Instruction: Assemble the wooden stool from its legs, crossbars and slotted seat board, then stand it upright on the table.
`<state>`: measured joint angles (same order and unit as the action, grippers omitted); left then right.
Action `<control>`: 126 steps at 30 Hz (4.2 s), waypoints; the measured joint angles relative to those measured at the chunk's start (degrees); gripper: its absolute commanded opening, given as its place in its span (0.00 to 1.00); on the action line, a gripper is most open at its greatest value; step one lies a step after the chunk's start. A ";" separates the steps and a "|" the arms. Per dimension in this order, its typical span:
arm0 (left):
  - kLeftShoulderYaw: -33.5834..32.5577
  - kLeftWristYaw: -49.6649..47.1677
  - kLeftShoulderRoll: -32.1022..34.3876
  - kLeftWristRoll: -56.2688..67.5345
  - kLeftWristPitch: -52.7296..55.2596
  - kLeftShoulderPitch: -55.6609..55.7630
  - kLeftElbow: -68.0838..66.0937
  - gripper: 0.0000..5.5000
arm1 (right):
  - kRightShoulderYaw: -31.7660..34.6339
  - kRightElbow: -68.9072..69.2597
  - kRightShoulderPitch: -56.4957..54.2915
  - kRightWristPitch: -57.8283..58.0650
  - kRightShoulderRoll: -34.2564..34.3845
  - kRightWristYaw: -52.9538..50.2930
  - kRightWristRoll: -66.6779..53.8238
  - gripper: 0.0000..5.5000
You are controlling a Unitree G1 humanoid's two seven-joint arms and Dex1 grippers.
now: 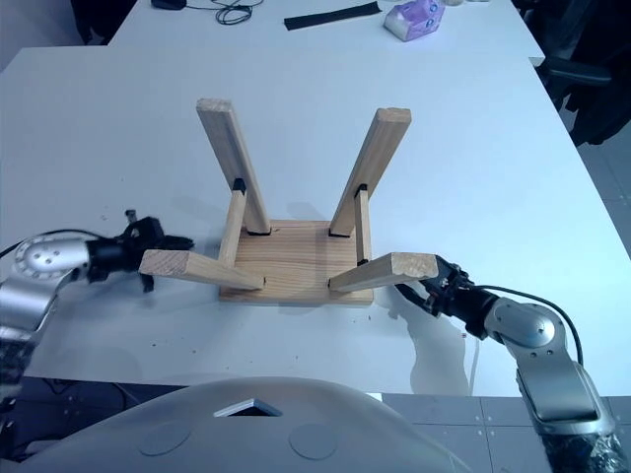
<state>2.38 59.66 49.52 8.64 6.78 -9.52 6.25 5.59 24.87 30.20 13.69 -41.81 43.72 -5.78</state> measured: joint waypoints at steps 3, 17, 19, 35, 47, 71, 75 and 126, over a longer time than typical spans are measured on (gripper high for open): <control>0.16 2.13 0.59 1.89 -0.96 -7.37 7.02 0.05 | -0.33 2.37 2.34 0.28 0.55 -0.59 0.01 0.50; 7.06 -0.27 -3.00 -0.55 -6.58 -5.61 6.42 0.05 | -4.90 3.40 2.90 0.24 2.84 -2.99 1.46 0.50; 7.27 -0.56 -3.00 -0.55 -7.01 -5.70 6.17 0.05 | -5.09 3.37 2.92 0.24 2.80 -2.99 1.47 0.45; 6.24 -0.35 -2.37 4.39 1.67 -7.39 10.90 0.05 | -6.31 6.36 5.25 2.29 2.68 -2.82 1.29 0.00; -6.97 2.21 3.34 22.00 17.62 -7.67 24.98 0.05 | 2.35 21.35 7.93 13.30 1.74 -3.54 -4.76 0.00; -25.99 1.70 6.63 44.07 35.25 -14.23 34.52 0.05 | 17.31 30.59 14.73 18.13 -9.56 -7.45 -27.42 0.00; -26.00 1.55 6.40 44.06 37.07 -16.26 34.56 0.05 | 20.09 30.34 13.60 17.51 -13.24 -9.87 -33.33 0.00; 4.17 21.83 -3.32 3.86 -36.88 4.48 -20.64 0.39 | -8.81 -0.87 0.88 -8.08 -5.18 6.28 -5.23 0.36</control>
<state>6.55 81.48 46.20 12.50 -30.11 -5.04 -14.38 -3.21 24.00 31.08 5.62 -46.98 49.99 -11.01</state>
